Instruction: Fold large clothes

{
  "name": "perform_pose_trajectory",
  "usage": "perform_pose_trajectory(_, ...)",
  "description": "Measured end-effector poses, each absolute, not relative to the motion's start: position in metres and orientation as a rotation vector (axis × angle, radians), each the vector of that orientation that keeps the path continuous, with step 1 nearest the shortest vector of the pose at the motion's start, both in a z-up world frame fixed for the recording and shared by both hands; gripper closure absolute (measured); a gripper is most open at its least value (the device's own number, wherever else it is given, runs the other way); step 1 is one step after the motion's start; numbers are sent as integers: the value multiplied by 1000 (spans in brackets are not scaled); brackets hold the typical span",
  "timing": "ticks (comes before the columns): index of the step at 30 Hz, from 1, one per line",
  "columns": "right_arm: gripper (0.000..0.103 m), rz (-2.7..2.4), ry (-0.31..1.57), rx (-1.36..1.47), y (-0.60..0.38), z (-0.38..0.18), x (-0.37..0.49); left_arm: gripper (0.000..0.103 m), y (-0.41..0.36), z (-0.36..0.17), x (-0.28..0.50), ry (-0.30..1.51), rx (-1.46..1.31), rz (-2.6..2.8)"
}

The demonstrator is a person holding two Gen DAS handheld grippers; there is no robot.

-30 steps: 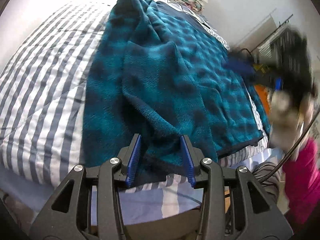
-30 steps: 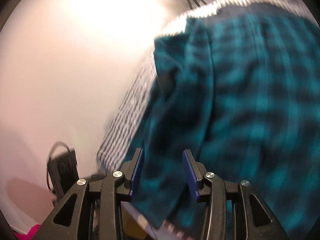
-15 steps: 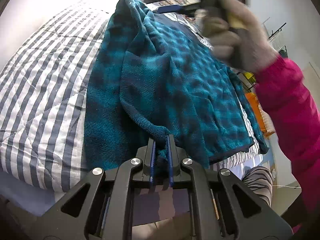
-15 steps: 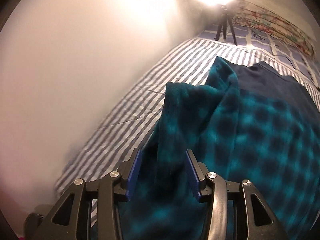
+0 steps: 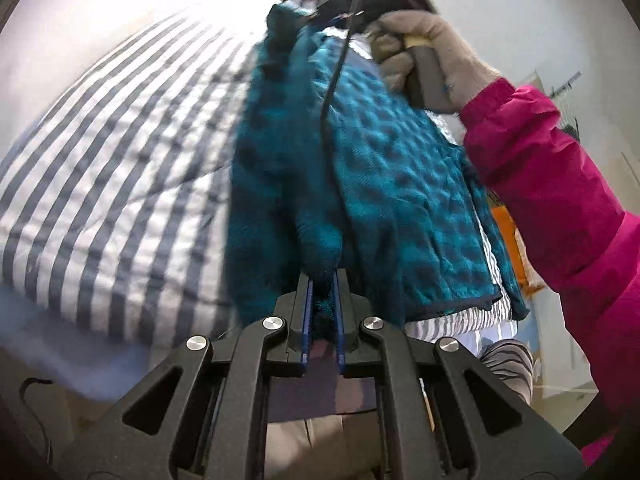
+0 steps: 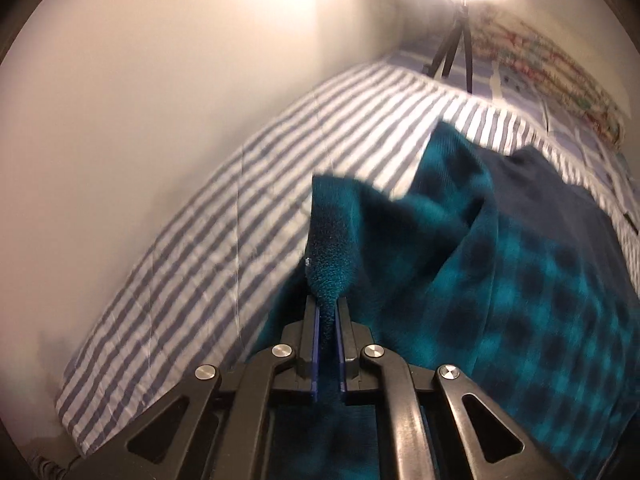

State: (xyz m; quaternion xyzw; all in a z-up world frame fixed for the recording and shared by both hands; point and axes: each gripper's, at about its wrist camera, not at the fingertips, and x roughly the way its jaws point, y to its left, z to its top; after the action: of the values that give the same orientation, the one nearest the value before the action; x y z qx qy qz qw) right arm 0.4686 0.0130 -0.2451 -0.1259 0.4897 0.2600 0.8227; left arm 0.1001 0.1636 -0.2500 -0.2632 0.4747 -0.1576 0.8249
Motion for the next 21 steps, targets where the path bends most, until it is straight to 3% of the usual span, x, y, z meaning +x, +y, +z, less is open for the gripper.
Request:
perform_pose_trajectory(4,99,552,1029,-252,29,-247,483,96,168,-262,105,1048,-569,-293)
perform_pose_trajectory(12,98,532,1079,-244,57,-304,495,96,160,-268,111,1075,-483,-233)
perform_pose_trajectory(14,90,564,1075,-204,55,-307,497,95,160,-268,111,1081,-486,-232)
perform_pose_trajectory(16,80,618,1075,-122,43,-298,501,95,162,-266,109,1077,-491,-239)
perform_pose_trajectory(21,78,702,996,55,-14,-246,486,89,172,-250,97,1015,-500,-236)
